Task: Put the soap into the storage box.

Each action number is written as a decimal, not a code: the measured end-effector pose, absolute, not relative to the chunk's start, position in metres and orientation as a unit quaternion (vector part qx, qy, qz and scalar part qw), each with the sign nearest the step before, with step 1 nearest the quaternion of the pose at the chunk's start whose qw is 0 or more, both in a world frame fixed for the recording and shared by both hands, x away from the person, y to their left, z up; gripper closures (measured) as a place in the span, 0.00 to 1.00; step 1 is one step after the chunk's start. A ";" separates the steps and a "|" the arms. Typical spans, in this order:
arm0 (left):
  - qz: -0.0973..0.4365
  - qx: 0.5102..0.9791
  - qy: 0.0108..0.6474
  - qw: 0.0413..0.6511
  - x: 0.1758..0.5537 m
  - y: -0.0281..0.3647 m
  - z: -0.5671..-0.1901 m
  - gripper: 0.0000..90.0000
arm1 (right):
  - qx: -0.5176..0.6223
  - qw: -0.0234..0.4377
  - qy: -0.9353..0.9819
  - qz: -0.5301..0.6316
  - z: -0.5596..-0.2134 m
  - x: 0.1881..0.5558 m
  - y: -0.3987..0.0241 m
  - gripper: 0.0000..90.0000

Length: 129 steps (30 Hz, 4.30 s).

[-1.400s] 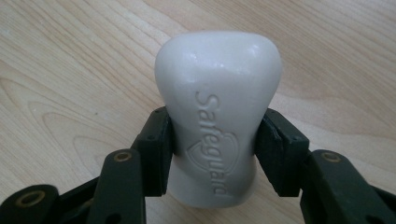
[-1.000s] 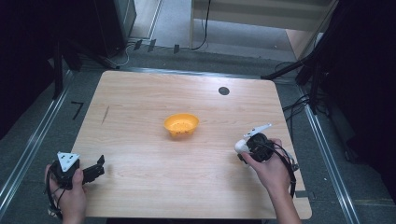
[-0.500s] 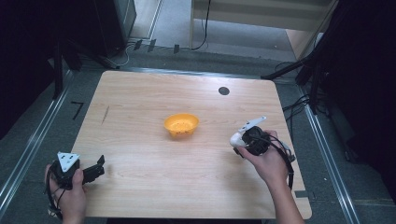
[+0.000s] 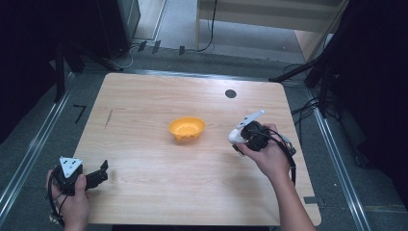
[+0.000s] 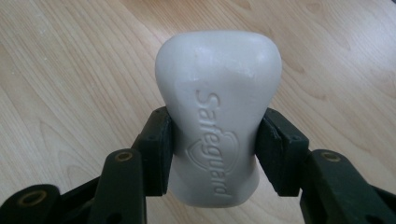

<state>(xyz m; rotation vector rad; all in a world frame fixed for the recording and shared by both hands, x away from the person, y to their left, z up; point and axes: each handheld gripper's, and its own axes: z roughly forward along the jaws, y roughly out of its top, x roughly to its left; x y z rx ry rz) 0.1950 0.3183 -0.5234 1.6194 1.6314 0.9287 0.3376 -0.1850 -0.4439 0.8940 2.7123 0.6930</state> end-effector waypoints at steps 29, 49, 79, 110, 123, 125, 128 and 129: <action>0.353 0.618 0.622 0.326 0.195 0.319 -0.523 0.02 | 0.205 0.098 0.945 0.236 -0.427 0.373 -0.142 0.57; 0.350 0.617 0.623 0.330 0.194 0.320 -0.523 0.03 | 0.141 0.099 0.958 0.230 -0.421 0.395 -0.101 0.57; 0.347 0.621 0.617 0.335 0.194 0.319 -0.523 0.02 | 0.047 0.094 0.971 0.216 -0.419 0.418 -0.054 0.57; 0.342 0.620 0.620 0.337 0.194 0.320 -0.523 0.02 | -0.039 0.097 0.980 0.171 -0.435 0.426 -0.017 0.57; 0.340 0.619 0.621 0.340 0.195 0.321 -0.523 0.02 | -0.058 0.081 0.981 0.166 -0.445 0.432 -0.008 0.57; 0.341 0.618 0.621 0.340 0.195 0.321 -0.523 0.02 | -0.055 0.080 0.982 0.162 -0.447 0.432 -0.006 0.57; 0.340 0.618 0.621 0.340 0.195 0.321 -0.523 0.02 | -0.057 0.081 0.983 0.152 -0.451 0.434 -0.006 0.57; 0.340 0.618 0.621 0.340 0.195 0.321 -0.523 0.02 | -0.057 0.081 0.983 0.152 -0.451 0.434 -0.006 0.57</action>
